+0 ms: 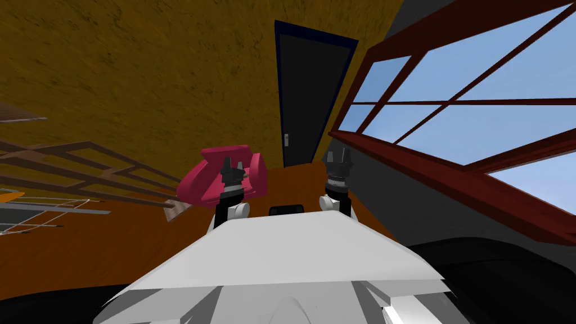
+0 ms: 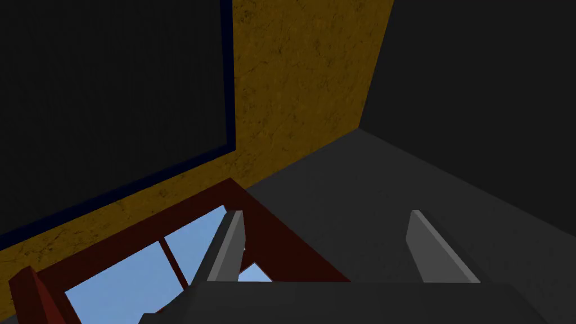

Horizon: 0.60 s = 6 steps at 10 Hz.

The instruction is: Pull the door open

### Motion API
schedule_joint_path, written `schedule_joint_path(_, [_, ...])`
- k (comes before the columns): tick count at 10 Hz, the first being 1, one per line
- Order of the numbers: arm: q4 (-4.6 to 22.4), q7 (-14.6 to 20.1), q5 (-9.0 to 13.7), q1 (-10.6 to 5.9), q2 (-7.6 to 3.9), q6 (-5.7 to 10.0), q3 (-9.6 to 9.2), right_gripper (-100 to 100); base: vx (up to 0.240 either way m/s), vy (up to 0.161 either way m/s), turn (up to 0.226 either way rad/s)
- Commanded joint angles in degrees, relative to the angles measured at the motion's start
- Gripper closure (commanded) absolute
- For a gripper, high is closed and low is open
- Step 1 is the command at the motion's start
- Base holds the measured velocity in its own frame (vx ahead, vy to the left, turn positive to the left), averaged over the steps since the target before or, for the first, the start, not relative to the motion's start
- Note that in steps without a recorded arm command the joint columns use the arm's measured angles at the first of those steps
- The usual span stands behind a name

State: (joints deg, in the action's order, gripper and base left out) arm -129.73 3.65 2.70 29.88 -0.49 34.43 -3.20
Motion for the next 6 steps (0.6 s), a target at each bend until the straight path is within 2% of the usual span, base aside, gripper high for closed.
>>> schedule_joint_path(1, [1.7,0.9,1.9,-0.84,-0.58,-0.11,0.52,-100,0.082,-0.034,0.177])
schedule_joint_path(4, [5.1,2.7,5.9,-2.54,-1.53,-0.32,1.59,-100,0.181,-0.040,0.222])
schedule_joint_path(6, [6.6,3.5,7.7,-3.30,-1.88,-0.42,2.06,-100,0.109,-0.037,0.123])
